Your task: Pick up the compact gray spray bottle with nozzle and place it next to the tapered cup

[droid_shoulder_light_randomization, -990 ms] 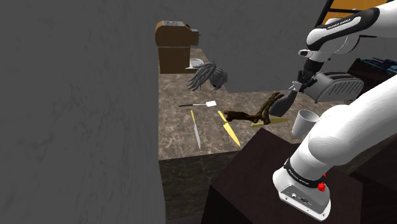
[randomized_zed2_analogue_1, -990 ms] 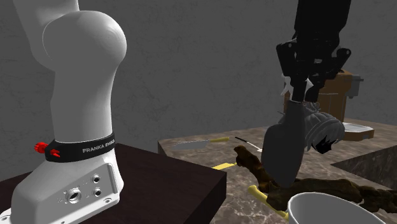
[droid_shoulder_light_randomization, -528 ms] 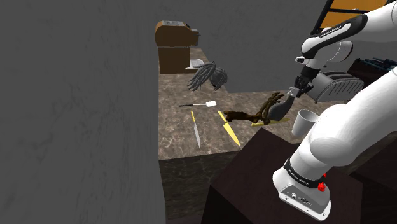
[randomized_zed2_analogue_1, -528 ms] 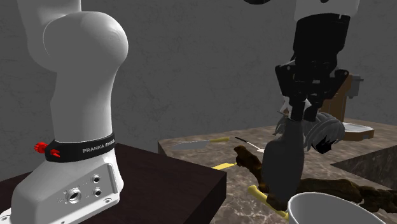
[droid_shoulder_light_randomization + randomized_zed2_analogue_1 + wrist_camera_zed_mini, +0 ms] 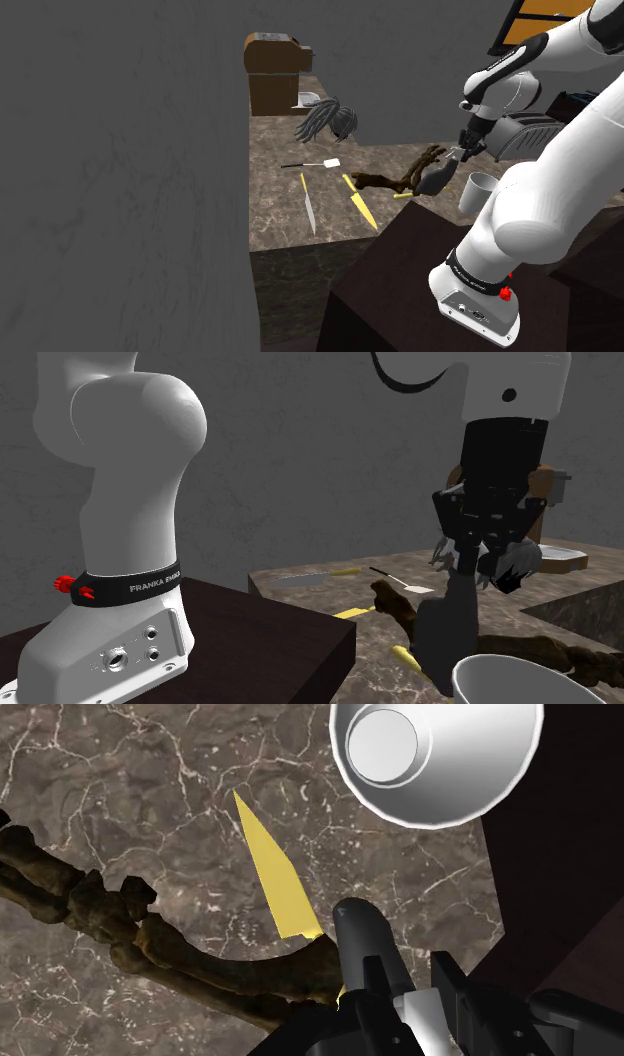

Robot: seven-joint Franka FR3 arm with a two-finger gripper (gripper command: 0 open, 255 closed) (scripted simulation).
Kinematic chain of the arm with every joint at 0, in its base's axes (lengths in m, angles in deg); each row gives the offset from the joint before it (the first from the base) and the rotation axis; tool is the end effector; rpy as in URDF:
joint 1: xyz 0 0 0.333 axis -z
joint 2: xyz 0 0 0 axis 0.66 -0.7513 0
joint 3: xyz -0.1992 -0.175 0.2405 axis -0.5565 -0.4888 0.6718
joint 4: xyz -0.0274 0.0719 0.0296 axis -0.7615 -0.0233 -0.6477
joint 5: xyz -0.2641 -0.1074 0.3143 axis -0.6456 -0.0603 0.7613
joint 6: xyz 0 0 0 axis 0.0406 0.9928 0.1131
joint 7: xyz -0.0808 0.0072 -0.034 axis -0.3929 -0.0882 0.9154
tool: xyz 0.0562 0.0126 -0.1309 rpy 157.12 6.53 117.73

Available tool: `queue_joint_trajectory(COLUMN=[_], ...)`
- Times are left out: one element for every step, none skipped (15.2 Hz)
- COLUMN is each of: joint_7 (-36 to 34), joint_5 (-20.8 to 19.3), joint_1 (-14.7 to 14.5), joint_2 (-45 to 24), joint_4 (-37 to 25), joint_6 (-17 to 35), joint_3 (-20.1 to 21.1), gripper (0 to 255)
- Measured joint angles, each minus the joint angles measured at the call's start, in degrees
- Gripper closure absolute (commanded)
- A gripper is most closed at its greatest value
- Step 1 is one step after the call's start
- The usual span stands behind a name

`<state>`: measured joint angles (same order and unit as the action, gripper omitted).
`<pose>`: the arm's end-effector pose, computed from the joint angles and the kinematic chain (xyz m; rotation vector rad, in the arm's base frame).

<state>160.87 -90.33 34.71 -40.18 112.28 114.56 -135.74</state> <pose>0.1829 -0.4599 0.3014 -2.8729 -1.0773 -0.0407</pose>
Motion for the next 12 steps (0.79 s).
queue_joint_trajectory(joint_7=[1.55,3.16,3.78,4.29,4.85,5.14,5.32,5.28,5.21,5.20,5.18,5.17], joint_5=[1.90,4.08,4.97,5.71,6.56,6.97,7.19,7.14,7.05,7.03,7.01,7.00], joint_1=[-1.10,-2.39,-2.77,-3.08,-3.45,-3.62,-3.69,-3.69,-3.67,-3.67,-3.67,-3.67], joint_2=[-1.55,-3.32,-3.98,-4.54,-5.18,-5.48,-5.63,-5.59,-5.52,-5.50,-5.49,-5.48], joint_4=[0.71,0.64,0.73,0.76,0.73,0.83,0.96,1.02,1.06,1.08,1.09,1.09], joint_6=[1.22,1.90,2.35,2.64,2.73,2.75,2.80,2.80,2.80,2.81,2.81,2.81], joint_3=[-1.31,-2.59,-3.01,-3.32,-3.59,-3.66,-3.71,-3.68,-3.65,-3.65,-3.64,-3.63], gripper=[255,255,255,255,255,255,255,255,0,0,0,0])
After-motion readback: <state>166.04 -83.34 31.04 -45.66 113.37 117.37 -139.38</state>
